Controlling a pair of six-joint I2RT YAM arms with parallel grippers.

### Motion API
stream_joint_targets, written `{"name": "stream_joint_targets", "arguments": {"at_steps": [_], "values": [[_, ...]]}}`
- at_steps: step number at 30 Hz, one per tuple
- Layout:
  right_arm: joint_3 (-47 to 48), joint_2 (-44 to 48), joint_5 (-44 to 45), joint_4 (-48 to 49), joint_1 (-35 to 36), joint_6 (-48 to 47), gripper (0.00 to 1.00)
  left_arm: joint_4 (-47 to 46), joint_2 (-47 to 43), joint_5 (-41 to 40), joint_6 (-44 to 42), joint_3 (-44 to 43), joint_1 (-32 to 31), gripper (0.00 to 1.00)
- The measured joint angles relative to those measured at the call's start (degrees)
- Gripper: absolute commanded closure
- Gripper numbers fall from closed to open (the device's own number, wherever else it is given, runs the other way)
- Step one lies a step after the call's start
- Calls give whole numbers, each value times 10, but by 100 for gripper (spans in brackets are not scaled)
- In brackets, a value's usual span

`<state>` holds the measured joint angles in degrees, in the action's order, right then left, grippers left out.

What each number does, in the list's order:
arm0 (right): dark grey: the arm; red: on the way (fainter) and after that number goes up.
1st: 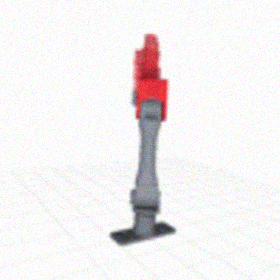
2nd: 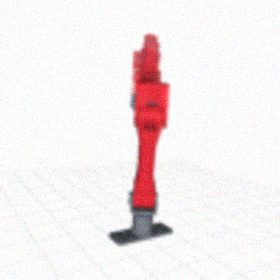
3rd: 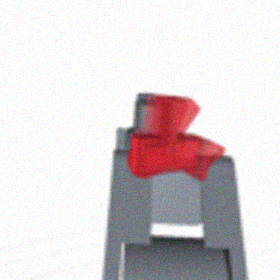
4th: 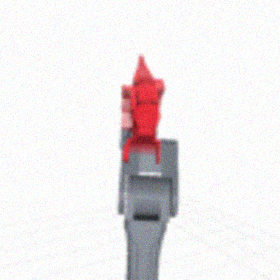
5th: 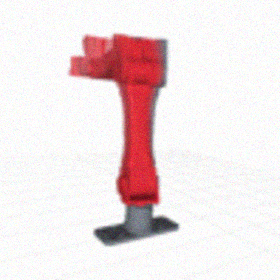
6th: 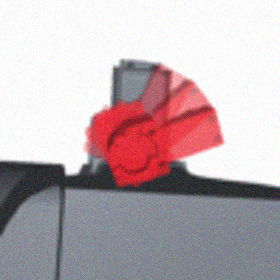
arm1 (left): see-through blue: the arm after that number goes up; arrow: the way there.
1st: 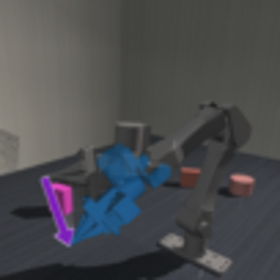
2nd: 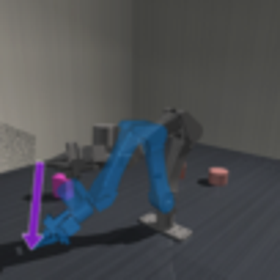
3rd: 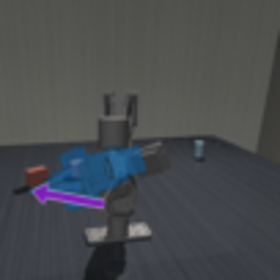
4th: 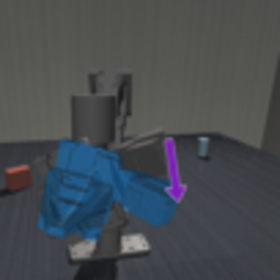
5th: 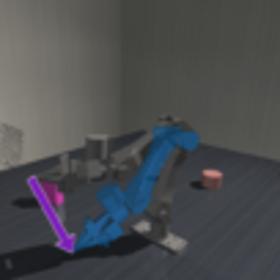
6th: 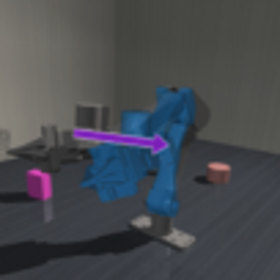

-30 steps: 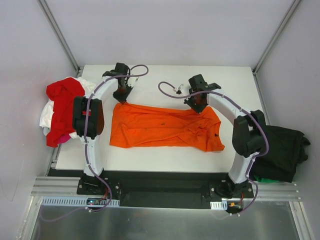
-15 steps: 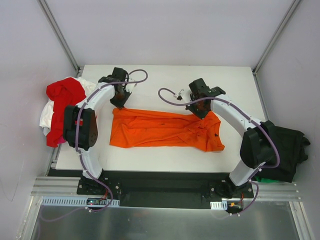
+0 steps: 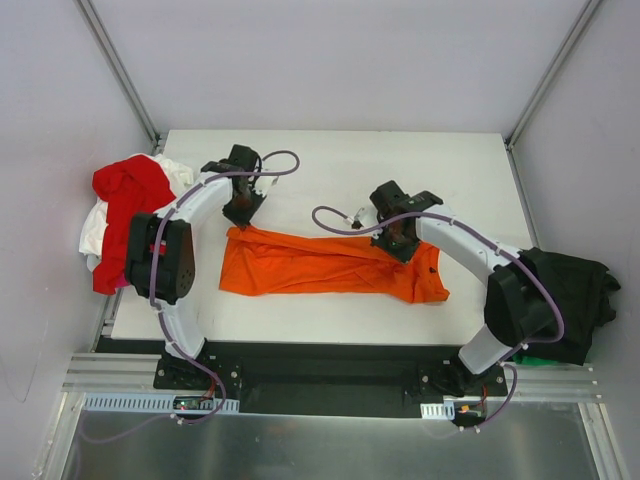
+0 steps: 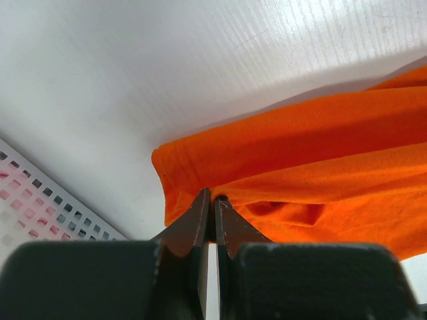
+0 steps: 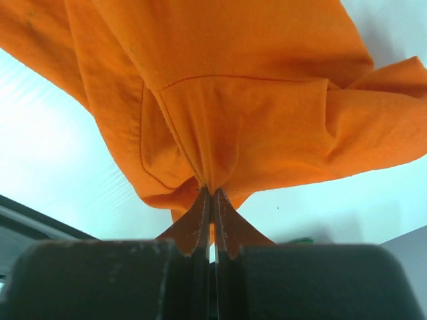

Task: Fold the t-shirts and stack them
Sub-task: Fold the other side of the tshirt into a rectangle

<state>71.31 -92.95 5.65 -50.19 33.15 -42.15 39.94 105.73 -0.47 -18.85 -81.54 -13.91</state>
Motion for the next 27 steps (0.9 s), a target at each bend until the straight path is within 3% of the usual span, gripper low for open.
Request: {"name": "stream_joint_targets", "arguments": {"at_steps": [9, 15, 17, 20, 27], "values": [[-19, 13, 0, -3, 5, 9, 99, -1, -35, 0, 1, 44, -7, 100], [-35, 13, -1, -4, 7, 12, 99, -1, -50, -1, 4, 75, -18, 94], [-37, 13, -1, -4, 7, 13, 99, -1, -53, -1, 5, 83, -20, 88], [-38, 13, -1, -4, 9, 14, 99, 0, -55, -3, 7, 92, -22, 69], [-45, 10, -2, -4, 9, 17, 99, 14, -57, -13, 13, 102, -23, 60]]}}
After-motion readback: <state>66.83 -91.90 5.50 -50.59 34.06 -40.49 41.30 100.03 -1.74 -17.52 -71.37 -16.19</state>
